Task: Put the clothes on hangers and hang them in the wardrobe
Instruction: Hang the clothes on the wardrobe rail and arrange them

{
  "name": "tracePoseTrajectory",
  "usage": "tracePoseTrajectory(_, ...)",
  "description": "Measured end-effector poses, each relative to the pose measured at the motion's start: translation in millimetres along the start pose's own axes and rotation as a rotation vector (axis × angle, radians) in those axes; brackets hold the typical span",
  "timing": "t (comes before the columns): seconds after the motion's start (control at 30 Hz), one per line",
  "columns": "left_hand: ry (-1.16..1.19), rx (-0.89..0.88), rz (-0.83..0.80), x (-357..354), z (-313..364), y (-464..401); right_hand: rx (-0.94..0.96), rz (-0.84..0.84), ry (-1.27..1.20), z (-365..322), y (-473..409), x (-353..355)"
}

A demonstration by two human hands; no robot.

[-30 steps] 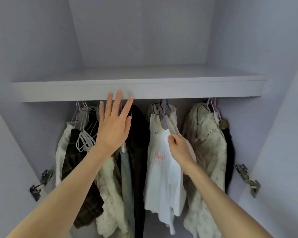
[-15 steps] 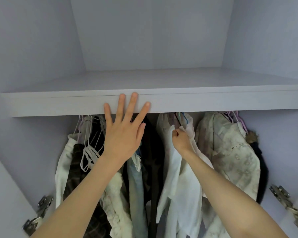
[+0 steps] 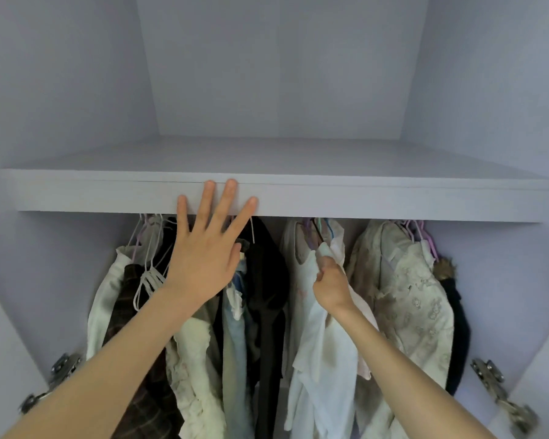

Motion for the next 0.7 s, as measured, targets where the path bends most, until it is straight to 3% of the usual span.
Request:
tracePoseTrajectory(0.1,-0.016,0.01,-0.082,13,-4,8,0.176,0.011,0.171,-17,17,16)
tracePoseTrajectory(0.33,0.026,0.274,-0.29,39,19,100,0.674,-0.006,0.317,-72,118,19)
tracePoseTrajectory(0.5,-0.031,0.434,-0.458,76,35,212,0.832,-0.285,0.37,-75,217,-33)
tracePoseTrajectory(0.7,-0.198,0.748,-0.54,180,32,368,0.977,-0.573,0.312,-85,353,-103)
Point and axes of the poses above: each hand's wrist, its own y-axis away from the middle knuckle, its own x-axis out of the back of the hand, z = x × y, the point moved 10 cm from there along -y, towards the middle knuckle
